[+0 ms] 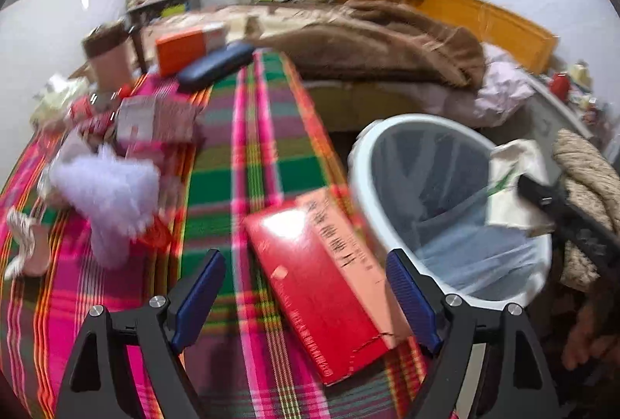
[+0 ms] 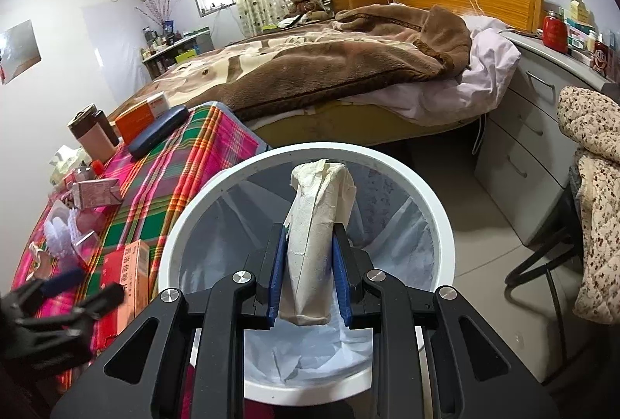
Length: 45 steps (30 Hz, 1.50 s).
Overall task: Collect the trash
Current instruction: 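Carry the red box and white paper bag over the wastebasket with both tools, then open both tools to drop the red box and paper bag into the wastebasket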
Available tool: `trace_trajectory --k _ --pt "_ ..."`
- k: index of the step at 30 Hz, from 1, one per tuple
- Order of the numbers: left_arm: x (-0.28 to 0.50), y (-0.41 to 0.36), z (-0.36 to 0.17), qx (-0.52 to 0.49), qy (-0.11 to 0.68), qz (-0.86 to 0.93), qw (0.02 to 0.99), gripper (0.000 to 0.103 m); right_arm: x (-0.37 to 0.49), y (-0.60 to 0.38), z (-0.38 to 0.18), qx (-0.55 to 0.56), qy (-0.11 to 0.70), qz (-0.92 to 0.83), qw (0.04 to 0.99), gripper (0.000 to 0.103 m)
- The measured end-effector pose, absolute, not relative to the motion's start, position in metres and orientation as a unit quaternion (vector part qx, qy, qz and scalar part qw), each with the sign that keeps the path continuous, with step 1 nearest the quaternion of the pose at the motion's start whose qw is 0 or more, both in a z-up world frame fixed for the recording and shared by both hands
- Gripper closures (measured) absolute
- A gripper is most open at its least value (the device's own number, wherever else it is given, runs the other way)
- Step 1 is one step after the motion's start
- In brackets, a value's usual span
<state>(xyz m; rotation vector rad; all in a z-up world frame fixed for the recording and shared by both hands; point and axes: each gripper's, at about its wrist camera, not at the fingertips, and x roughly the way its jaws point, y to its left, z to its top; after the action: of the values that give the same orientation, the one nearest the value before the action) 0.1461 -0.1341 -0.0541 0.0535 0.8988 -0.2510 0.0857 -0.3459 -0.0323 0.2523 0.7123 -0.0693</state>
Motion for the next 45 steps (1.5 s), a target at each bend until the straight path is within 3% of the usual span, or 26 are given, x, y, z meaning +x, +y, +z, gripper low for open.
trace_trajectory --k 17,20,35,45 --pt "0.142 -0.153 -0.075 0.048 0.452 -0.105 0.884 0.015 0.082 -0.339 -0.035 0.123 0.344 -0.029 0.930 0.079" --pt "0.141 -0.147 -0.073 0.040 0.445 -0.106 0.888 0.034 0.082 -0.339 -0.035 0.126 0.344 -0.027 0.930 0.079" --pt "0.143 -0.155 -0.029 0.033 0.393 -0.136 0.909 0.038 0.078 -0.349 -0.022 0.136 0.323 -0.034 0.936 0.079" --pt "0.149 -0.203 0.003 0.053 0.353 -0.193 0.914 0.038 0.079 -0.364 -0.019 0.144 0.319 -0.045 0.936 0.079"
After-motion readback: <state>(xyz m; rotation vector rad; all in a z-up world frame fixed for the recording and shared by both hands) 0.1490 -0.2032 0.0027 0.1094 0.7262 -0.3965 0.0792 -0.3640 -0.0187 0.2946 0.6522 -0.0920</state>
